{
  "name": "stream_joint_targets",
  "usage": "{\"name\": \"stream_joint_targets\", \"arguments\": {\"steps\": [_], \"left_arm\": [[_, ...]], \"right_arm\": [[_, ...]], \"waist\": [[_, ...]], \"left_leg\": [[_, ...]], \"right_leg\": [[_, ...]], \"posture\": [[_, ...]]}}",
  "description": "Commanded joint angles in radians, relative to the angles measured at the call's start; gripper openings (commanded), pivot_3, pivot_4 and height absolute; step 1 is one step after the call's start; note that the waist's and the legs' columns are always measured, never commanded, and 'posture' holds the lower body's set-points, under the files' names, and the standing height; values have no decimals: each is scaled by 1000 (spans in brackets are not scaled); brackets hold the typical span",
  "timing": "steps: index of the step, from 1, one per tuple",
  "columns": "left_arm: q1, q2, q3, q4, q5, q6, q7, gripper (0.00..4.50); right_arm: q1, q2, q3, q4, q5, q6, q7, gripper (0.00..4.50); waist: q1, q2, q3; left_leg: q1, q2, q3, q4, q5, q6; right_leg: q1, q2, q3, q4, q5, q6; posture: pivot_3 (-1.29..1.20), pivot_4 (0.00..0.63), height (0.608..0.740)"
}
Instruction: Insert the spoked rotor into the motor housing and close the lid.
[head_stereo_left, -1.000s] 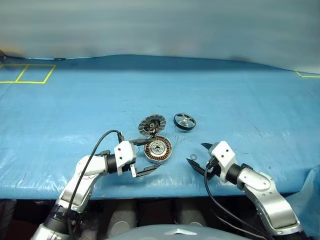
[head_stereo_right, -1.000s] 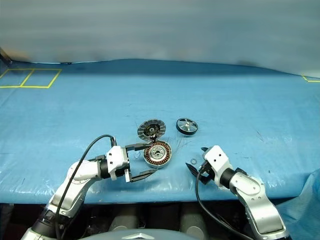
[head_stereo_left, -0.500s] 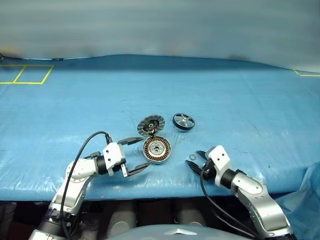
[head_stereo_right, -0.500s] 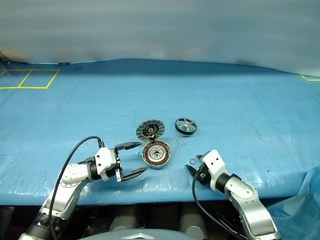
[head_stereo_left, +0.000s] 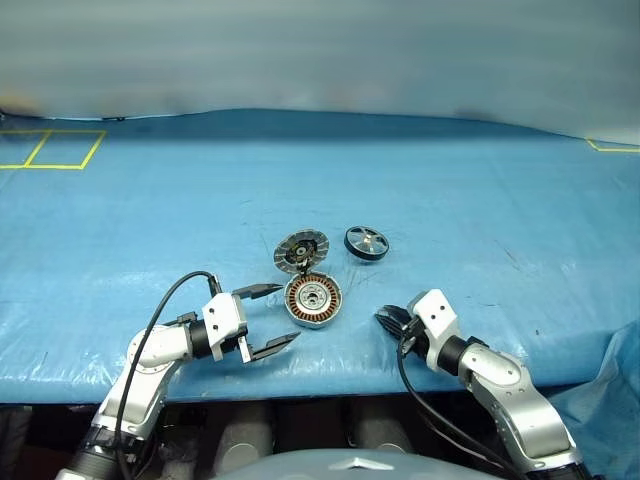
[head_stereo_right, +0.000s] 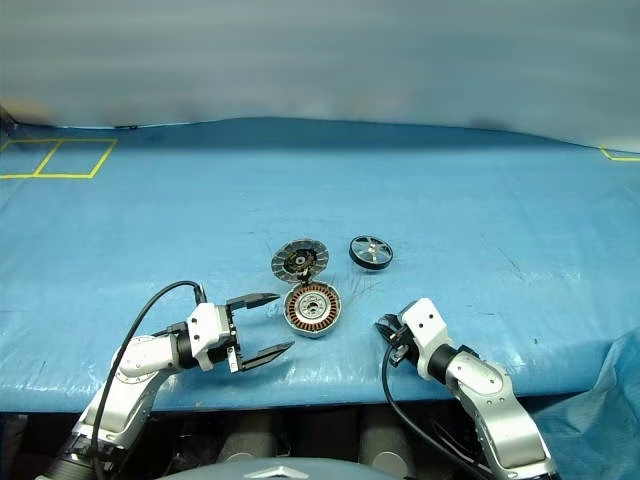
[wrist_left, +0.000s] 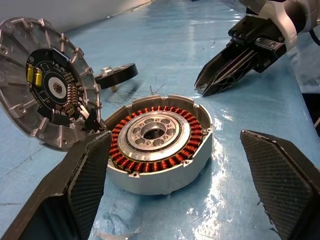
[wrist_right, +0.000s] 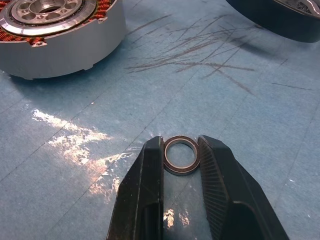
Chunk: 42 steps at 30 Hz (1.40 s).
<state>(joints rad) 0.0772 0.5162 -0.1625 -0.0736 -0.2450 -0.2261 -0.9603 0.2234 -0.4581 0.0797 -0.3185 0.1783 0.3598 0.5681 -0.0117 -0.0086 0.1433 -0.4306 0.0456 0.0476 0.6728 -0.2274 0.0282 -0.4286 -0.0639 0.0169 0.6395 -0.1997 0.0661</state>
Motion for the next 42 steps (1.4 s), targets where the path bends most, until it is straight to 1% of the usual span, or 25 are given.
{"name": "stream_joint_targets", "arguments": {"steps": [1, 3, 6, 9, 12, 17, 19, 22, 26, 33, 42], "left_arm": [[1, 8, 28, -3, -6, -16, 6, 4385], [5, 10, 30, -4, -10, -13, 5, 4385], [8, 10, 31, -4, -12, -11, 5, 4385], [17, 6, 31, -3, -19, -4, 3, 4385], [19, 1, 36, 3, -13, -9, 12, 4385], [20, -5, 37, 26, 2, -34, 21, 4385], [26, -8, 37, 30, 0, -39, 27, 4385], [35, -6, 40, 29, 2, -43, 34, 4385], [46, 0, 43, 25, 7, -49, 42, 4385], [50, 3, 47, 25, 28, -60, 60, 4385], [54, 7, 48, 16, 60, -65, 85, 4385]], "right_arm": [[-3, 4, -21, -44, 29, 1, 4, 657], [-18, -8, -26, -97, 49, 5, 18, 657], [-44, -32, -28, -149, 53, 22, 27, 657], [-127, -61, 55, -218, 28, 44, 67, 657], [-186, -47, 126, -229, 25, 48, 83, 657], [-267, -8, 211, -173, 1, 38, 87, 657], [-286, 17, 227, -136, 6, 29, 90, 657], [-295, 26, 244, -90, -1, 15, 104, 657], [-305, 38, 260, -27, -13, -3, 115, 657], [-337, 86, 276, 84, -20, -45, 131, 657], [-358, 113, 285, 115, -36, -57, 140, 657]], "waist": [[0, 0, 0], [0, 0, 0], [0, 0, 0], [-1, 0, 0], [1, 0, 0], [3, -1, 0], [3, -1, 0], [2, -1, 0], [1, -1, 0], [0, -1, 0], [1, -1, 0]], "left_leg": [[0, 0, 0, -1, 0, 0], [0, 0, 1, -2, 0, 0], [0, 0, 2, -7, 3, 5], [0, 0, 2, -9, 3, 5], [0, 0, 1, -11, 3, 4], [-1, -1, 1, -12, 2, 4], [-1, -1, 1, -12, 2, 4], [0, -1, 1, -12, 2, 4], [0, -1, 1, -12, 2, 4], [0, -1, 1, -12, 2, 4], [0, -1, 2, -12, 2, 4]], "right_leg": [[0, 0, 0, 0, 0, 0], [-1, 0, 0, -1, 0, 0], [-1, 0, 0, -3, 0, 0], [-1, 1, -1, -7, 0, 0], [-1, 3, -2, -10, 0, -1], [0, 2, -3, -11, 0, -2], [0, 2, -3, -11, 0, -2], [0, 2, -3, -11, 0, -2], [0, 2, -3, -11, 2, -6], [0, 3, -3, -11, 2, -6], [0, 3, -3, -11, 3, -6]], "posture": [[0, 150, 740], [0, 150, 740], [0, 150, 740], [0, 150, 740], [0, 150, 740], [0, 150, 740], [0, 150, 740], [0, 150, 740], [0, 150, 740], [0, 150, 740], [0, 150, 740]]}}
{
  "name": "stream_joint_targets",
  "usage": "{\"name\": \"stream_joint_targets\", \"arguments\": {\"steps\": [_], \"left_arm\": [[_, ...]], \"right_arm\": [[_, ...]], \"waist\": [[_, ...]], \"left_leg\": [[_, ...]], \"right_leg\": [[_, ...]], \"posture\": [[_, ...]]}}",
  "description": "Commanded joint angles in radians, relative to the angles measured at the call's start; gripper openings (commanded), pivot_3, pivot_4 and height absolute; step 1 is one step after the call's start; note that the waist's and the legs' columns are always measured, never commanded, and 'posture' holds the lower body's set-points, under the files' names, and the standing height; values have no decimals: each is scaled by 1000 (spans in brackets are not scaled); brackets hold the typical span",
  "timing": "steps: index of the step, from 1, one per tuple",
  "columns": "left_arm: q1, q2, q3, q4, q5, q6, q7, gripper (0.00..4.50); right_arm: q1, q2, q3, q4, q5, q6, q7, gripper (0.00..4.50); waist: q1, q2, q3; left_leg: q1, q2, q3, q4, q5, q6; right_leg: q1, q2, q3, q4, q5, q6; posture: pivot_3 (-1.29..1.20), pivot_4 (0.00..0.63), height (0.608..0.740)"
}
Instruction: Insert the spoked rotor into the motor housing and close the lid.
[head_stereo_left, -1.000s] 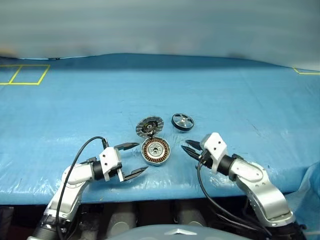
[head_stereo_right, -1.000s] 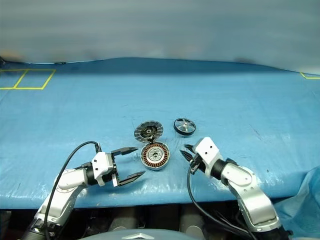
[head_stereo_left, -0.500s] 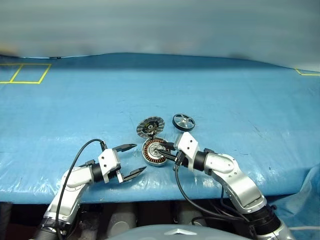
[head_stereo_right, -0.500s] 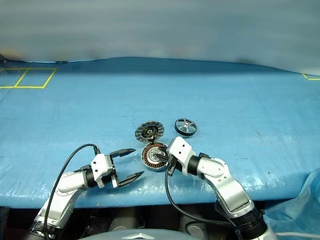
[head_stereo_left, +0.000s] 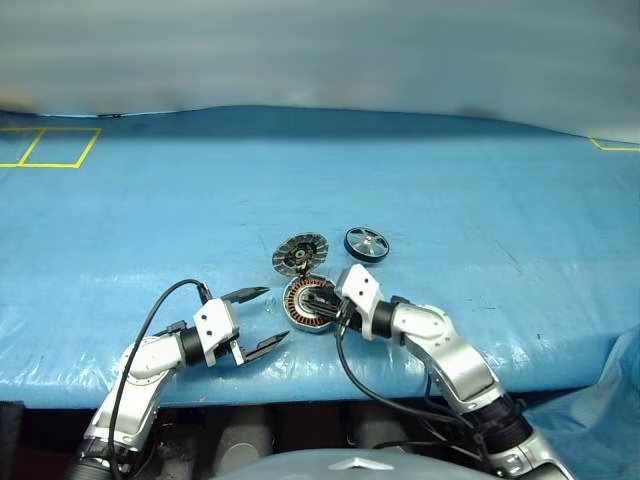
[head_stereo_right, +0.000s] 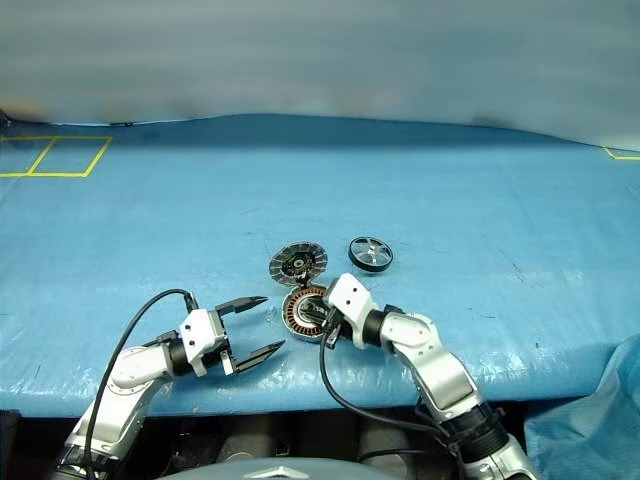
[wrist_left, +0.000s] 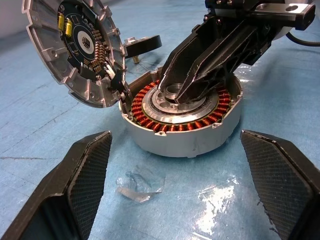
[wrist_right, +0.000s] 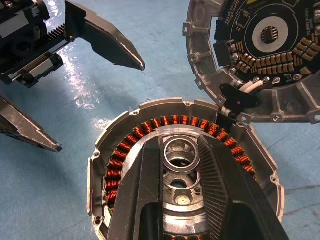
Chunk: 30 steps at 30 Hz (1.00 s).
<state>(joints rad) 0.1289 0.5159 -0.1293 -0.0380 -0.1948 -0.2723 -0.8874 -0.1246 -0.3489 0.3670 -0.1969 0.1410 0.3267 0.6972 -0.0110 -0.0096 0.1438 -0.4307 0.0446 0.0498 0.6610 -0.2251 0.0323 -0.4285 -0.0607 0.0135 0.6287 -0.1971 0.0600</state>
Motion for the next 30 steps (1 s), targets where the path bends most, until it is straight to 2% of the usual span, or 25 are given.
{"name": "stream_joint_targets", "arguments": {"steps": [1, 30], "left_arm": [[3, 8, 15, -23, 11, -16, 16, 4385], [2, 10, 1, -100, 33, 41, 41, 4385]], "right_arm": [[-9, 3, -1, -2, 2, -24, 14, 657], [9, -12, -9, 0, -13, -18, 28, 657]], "waist": [[0, 0, 0], [0, 0, 0]], "left_leg": [[0, 0, 0, 0, 0, 0], [1, 0, 2, 0, 0, 0]], "right_leg": [[0, 0, 0, 0, 0, 0], [0, 0, 0, 0, 0, 0]], "posture": [[0, 150, 740], [0, 150, 740]]}}
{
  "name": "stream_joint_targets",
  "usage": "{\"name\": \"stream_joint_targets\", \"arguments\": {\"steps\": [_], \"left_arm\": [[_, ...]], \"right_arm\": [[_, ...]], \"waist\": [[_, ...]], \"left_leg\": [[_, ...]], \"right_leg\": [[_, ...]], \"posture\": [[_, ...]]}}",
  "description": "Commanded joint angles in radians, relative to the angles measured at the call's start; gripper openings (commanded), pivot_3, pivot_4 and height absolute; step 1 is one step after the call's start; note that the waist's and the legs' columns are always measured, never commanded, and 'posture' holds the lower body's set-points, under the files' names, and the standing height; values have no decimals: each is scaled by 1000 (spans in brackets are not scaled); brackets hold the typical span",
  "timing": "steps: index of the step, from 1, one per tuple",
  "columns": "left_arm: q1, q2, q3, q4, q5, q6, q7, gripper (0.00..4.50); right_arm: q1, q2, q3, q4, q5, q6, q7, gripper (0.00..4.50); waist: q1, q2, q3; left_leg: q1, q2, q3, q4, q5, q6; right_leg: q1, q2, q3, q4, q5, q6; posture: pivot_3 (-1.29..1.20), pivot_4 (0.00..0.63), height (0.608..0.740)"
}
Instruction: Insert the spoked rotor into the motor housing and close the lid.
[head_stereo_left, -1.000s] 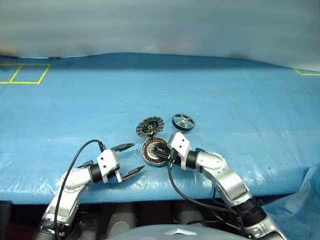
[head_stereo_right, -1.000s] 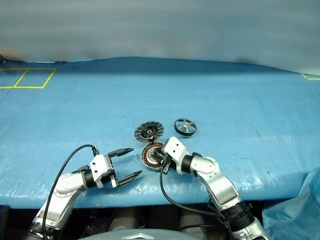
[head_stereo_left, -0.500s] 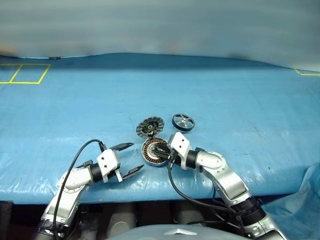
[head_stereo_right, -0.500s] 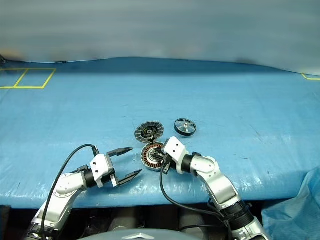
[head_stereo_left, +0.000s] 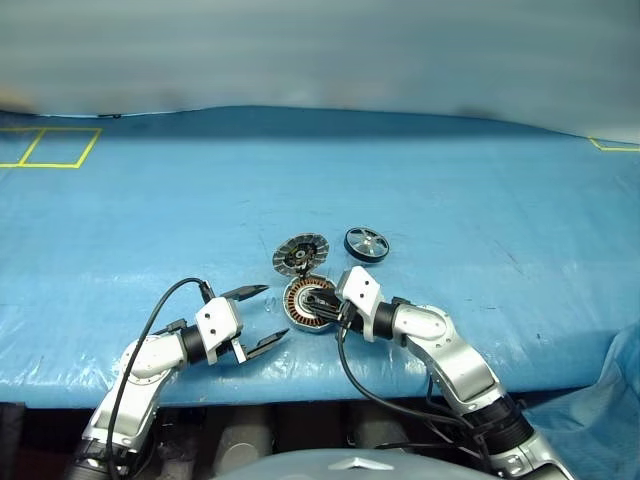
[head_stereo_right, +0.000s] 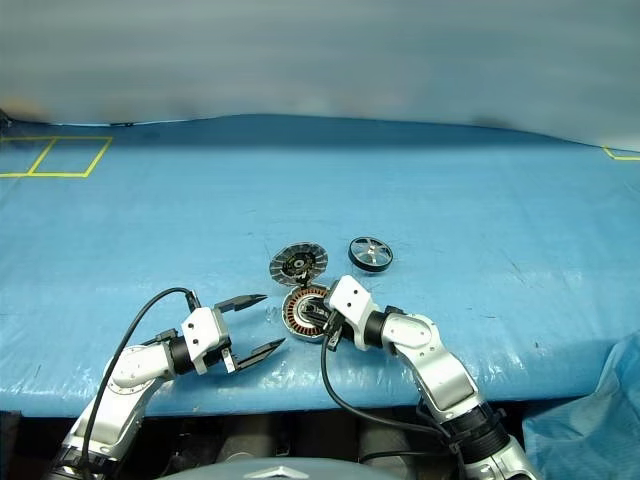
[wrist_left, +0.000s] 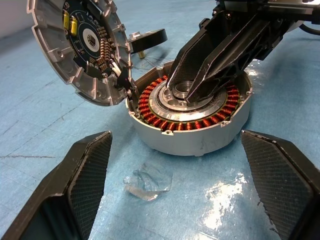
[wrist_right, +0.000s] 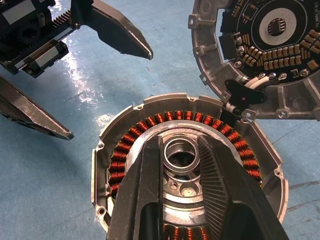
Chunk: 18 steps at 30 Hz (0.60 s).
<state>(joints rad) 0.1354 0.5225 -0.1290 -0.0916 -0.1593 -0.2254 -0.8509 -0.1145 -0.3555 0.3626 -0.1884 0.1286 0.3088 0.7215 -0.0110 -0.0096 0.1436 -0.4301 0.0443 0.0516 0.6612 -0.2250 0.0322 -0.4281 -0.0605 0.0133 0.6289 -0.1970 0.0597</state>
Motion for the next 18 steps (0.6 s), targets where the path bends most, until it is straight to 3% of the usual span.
{"name": "stream_joint_targets", "arguments": {"steps": [1, 18], "left_arm": [[-5, 2, 0, -46, -1, -8, 5, 4385], [-9, -6, -8, -27, 10, -30, 4, 4385]], "right_arm": [[-2, -5, -6, -7, 1, 2, 5, 657], [-6, -3, -12, 4, -13, -25, -9, 657]], "waist": [[0, 0, 0], [0, 0, 0]], "left_leg": [[0, 0, 0, 0, 0, 0], [0, 0, 1, 0, 0, 0]], "right_leg": [[0, 0, 0, 0, 0, 0], [0, 0, 0, 0, 0, 0]], "posture": [[0, 150, 740], [0, 150, 740]]}}
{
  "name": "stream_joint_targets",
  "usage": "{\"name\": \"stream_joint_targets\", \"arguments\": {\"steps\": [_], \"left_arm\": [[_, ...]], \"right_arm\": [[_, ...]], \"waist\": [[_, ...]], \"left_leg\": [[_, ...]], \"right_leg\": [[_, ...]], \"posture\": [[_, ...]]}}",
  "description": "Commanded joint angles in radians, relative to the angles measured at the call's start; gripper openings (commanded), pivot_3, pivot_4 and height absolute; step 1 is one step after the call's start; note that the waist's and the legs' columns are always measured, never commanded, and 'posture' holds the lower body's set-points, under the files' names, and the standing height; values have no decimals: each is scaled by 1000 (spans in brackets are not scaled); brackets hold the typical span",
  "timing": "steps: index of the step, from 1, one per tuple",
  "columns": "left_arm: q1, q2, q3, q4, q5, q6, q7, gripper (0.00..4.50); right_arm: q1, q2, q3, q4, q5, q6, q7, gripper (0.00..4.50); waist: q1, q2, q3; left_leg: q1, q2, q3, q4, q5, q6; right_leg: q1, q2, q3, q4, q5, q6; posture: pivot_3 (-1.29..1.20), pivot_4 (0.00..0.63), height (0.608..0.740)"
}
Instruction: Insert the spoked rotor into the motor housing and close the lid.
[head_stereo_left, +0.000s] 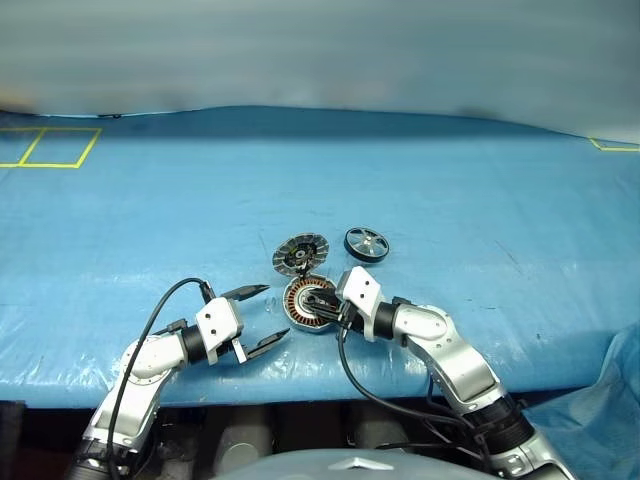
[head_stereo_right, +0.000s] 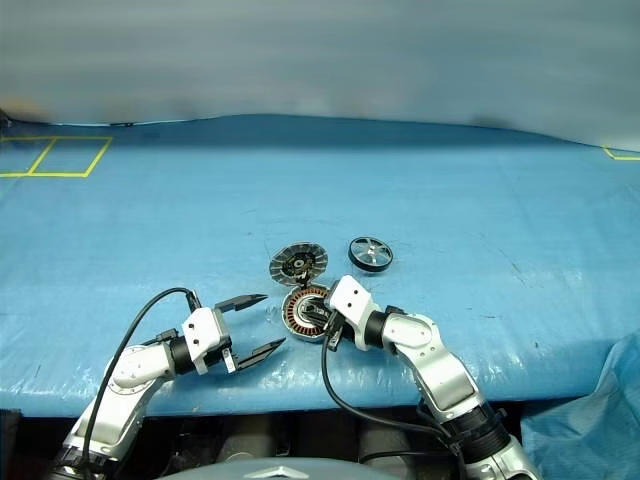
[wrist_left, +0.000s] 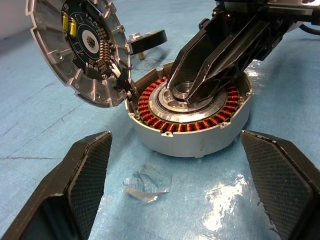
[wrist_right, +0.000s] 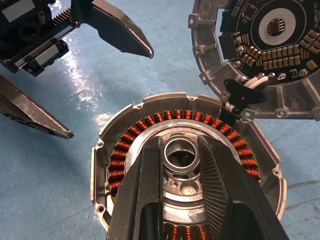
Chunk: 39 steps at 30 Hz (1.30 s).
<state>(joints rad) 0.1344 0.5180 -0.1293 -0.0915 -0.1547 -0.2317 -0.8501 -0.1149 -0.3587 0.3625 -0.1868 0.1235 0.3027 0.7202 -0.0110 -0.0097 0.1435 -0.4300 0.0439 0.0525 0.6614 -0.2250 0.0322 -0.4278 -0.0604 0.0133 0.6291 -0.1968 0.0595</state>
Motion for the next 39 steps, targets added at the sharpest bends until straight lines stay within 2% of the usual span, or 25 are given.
{"name": "stream_joint_targets", "arguments": {"steps": [1, 8, 15, 26, 29, 36, 39], "left_arm": [[-9, -2, -8, -26, 5, -24, 3, 4385], [-13, -6, -9, -17, 11, -31, 4, 4385], [-20, -16, -14, -1, 16, -40, 2, 4385], [-23, -22, -21, 17, 20, -54, 5, 4385], [-23, -22, -22, 25, 20, -62, 5, 4385], [-20, -21, -22, 42, 19, -70, 2, 4385], [-19, -22, -24, 45, 22, -70, 3, 4385]], "right_arm": [[-5, 0, -12, 2, -6, -20, -6, 657], [-1, 9, -15, 0, 20, -6, 5, 657], [-3, 18, -25, 3, 13, -13, -10, 2951], [5, 36, -45, -22, 85, 14, 18, 2951], [1, 42, -53, -16, 93, 23, 10, 2332], [-12, 53, -59, -1, 98, 43, -2, 25], [-22, 58, -60, 6, 93, 51, -11, 25]], "waist": [[0, 0, 0], [0, 0, 0], [0, 0, 0], [0, 0, 0], [0, 0, 0], [0, 0, 0], [0, 0, 0]], "left_leg": [[0, 0, 0, 0, 0, 0], [0, 0, 0, 0, 0, 0], [0, 0, 0, 0, 0, 0], [0, 0, 0, 0, 0, 0], [0, 0, 0, 0, 0, 0], [0, 0, 0, 0, 0, 0], [0, 0, 0, 0, 0, 0]], "right_leg": [[0, 0, 0, 0, 0, 0], [0, 0, 0, 0, 0, 0], [0, 0, 0, 0, 0, 0], [0, 1, 0, 1, 0, 0], [0, 1, 0, 1, 0, 0], [0, 1, 0, 1, 0, 0], [0, 1, 0, 1, 0, 0]], "posture": [[0, 150, 740], [0, 150, 740], [0, 150, 740], [0, 150, 740], [0, 150, 740], [0, 150, 740], [0, 150, 740]]}}
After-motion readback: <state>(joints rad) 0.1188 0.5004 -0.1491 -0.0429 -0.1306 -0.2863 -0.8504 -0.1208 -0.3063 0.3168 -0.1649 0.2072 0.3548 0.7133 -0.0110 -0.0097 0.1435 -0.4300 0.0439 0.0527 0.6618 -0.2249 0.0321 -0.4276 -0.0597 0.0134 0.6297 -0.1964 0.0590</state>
